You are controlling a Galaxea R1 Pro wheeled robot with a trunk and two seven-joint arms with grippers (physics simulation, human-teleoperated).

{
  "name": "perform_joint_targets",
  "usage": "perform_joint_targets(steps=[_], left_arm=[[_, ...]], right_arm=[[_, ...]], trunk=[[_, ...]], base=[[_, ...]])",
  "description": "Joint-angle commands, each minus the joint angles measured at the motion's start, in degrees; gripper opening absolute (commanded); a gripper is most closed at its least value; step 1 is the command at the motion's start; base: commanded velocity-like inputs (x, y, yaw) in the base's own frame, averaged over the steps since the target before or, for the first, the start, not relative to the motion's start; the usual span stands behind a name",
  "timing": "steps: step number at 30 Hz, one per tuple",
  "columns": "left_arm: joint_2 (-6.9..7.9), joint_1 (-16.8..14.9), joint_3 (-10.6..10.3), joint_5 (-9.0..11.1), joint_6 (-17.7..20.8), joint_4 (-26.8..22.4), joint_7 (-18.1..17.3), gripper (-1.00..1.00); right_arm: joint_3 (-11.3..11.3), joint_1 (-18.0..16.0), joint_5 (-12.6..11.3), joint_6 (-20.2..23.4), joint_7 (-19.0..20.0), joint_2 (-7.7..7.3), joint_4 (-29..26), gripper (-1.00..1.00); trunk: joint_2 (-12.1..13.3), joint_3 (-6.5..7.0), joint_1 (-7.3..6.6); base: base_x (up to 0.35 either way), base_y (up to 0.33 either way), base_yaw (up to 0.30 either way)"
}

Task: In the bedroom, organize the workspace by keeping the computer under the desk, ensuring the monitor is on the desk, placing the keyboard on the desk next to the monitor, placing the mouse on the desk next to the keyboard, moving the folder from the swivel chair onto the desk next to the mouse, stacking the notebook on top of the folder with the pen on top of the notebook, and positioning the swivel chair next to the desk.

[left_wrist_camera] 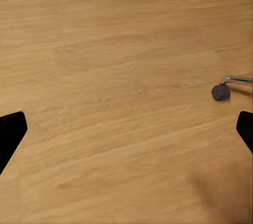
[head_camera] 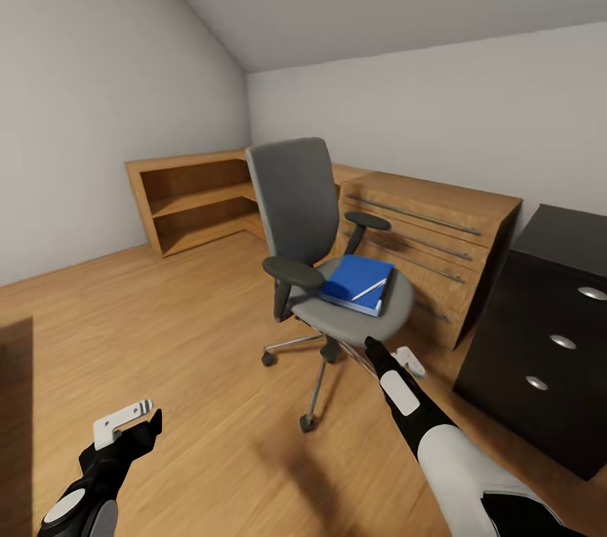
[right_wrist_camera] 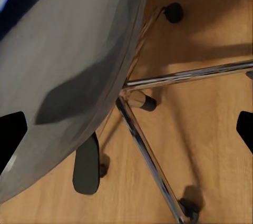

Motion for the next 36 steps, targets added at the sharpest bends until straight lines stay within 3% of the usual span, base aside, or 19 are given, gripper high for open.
perform_joint_targets(steps=[1,9,25,36], left_arm=[[-0.04,0.00,0.02,0.62,0.21,-0.10,0.29,1.00],[-0.05,-0.03,-1.07,0.56,0.21,-0.10,0.34,1.00],[-0.05,-0.01,-1.13,0.56,0.21,-0.10,0.34,1.00],[-0.04,-0.03,-1.13,0.56,0.21,-0.08,0.31,1.00]], right_arm=[[0.05,-0.01,-0.80,-0.24,-0.08,0.02,0.01,1.00],[0.12,-0.02,-0.80,-0.28,0.70,-0.04,-0.01,1.00],[0.12,-0.04,-0.80,-0.29,0.72,-0.04,-0.04,1.00],[0.12,-0.03,-0.80,-0.29,0.72,-0.10,-0.06,1.00]], trunk=[[-0.01,-0.05,0.03],[-0.01,-0.05,0.03],[-0.01,-0.05,0.03],[-0.01,-0.05,0.03]], base=[[0.300,0.000,0.002],[0.318,0.000,0.000],[0.309,0.042,0.000],[-0.165,0.048,0.000]])
